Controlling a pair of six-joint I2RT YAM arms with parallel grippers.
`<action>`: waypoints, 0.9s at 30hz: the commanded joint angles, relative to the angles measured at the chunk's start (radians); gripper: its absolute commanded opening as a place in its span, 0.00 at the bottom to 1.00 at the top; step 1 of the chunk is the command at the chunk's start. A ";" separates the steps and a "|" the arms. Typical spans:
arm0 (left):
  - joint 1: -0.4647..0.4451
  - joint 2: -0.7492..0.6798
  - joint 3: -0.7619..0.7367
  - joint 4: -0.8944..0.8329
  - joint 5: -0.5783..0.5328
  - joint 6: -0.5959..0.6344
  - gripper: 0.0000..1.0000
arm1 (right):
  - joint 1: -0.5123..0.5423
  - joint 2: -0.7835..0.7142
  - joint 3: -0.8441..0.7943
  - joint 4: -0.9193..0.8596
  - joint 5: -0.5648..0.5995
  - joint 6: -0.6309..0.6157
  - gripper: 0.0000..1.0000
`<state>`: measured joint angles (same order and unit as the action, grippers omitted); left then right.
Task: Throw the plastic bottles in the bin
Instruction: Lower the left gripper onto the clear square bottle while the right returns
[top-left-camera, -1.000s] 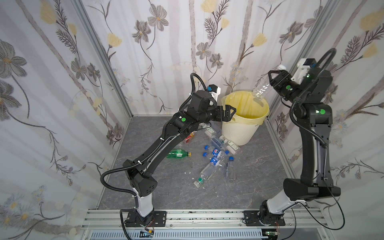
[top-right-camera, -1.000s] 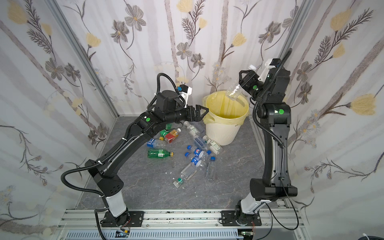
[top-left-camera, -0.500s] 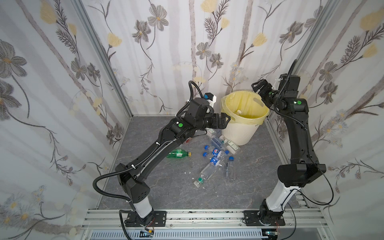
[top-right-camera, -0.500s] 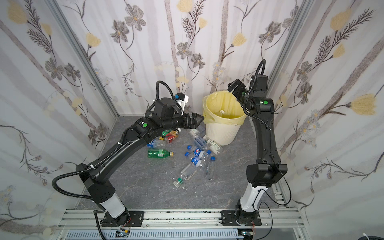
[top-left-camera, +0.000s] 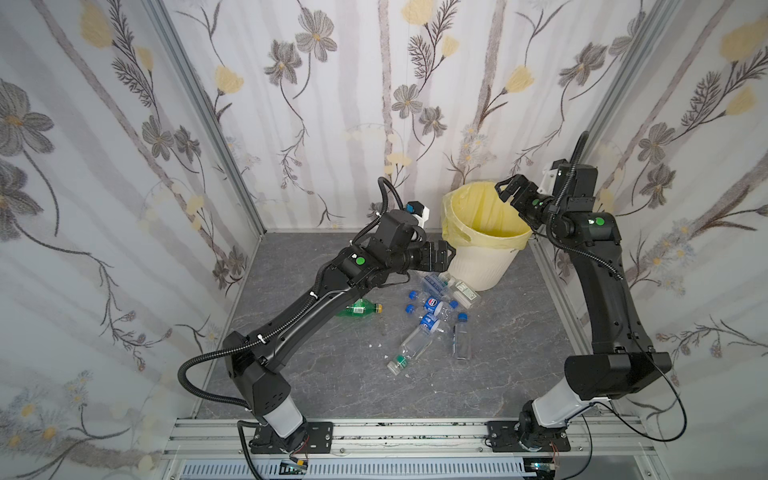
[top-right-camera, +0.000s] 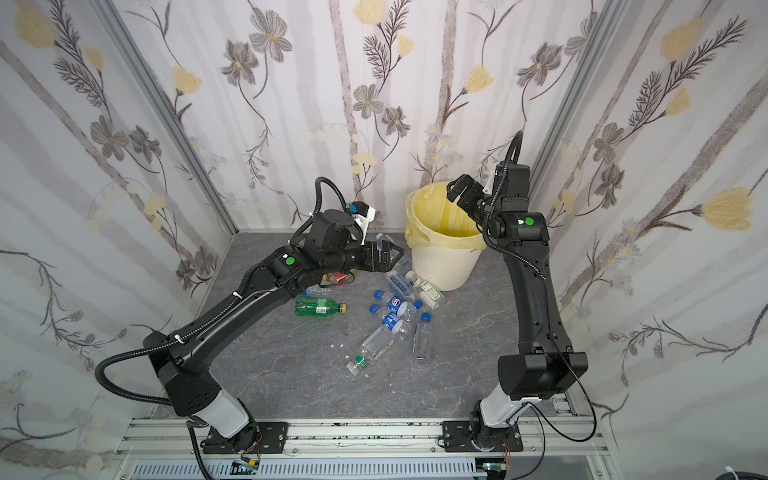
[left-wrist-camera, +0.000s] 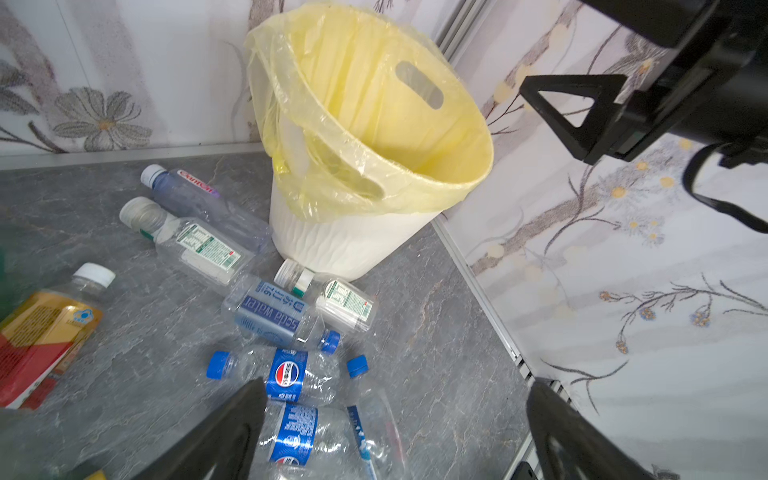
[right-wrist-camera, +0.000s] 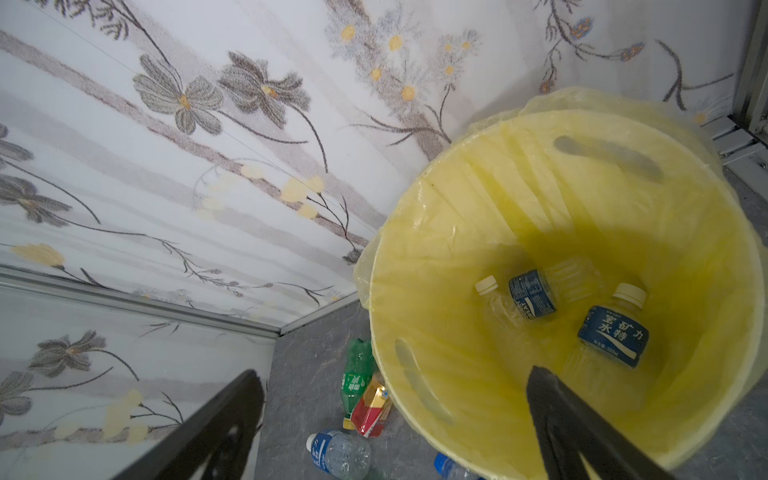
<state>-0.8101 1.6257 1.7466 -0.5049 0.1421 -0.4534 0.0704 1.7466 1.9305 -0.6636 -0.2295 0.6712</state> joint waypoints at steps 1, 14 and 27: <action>-0.003 -0.035 -0.066 0.014 -0.023 -0.006 1.00 | 0.024 -0.058 -0.096 0.050 0.013 -0.022 1.00; -0.033 -0.243 -0.445 0.038 -0.086 -0.033 1.00 | 0.167 -0.377 -0.594 0.133 0.079 -0.020 1.00; -0.151 -0.265 -0.770 0.100 -0.135 0.033 1.00 | 0.397 -0.549 -0.948 0.140 0.150 0.062 1.00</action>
<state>-0.9497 1.3628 1.0073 -0.4503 0.0444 -0.4438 0.4431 1.2137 1.0264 -0.5640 -0.1196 0.6846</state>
